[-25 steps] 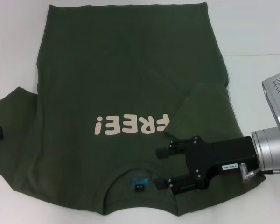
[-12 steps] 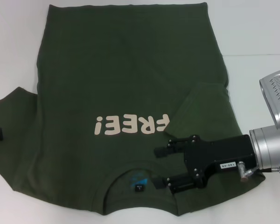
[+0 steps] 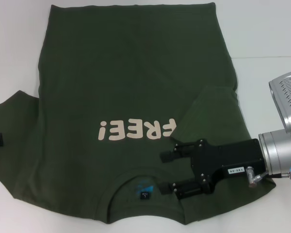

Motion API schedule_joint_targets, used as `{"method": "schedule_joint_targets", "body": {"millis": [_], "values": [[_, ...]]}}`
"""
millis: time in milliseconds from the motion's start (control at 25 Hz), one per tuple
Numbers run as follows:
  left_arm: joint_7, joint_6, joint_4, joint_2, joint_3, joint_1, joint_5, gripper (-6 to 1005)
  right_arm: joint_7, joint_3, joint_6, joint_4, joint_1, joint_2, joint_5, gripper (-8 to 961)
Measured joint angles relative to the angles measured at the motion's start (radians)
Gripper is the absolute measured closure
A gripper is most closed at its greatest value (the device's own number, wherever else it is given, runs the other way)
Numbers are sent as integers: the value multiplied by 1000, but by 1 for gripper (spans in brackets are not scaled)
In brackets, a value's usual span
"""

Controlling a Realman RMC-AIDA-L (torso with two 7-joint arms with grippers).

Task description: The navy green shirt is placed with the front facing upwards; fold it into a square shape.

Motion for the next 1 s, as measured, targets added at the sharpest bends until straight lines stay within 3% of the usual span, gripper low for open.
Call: {"method": "schedule_joint_targets", "body": {"millis": [1000], "values": [[1, -3, -2, 0, 16, 3, 0, 80, 0, 0, 4, 2, 2, 0, 0, 119]]}}
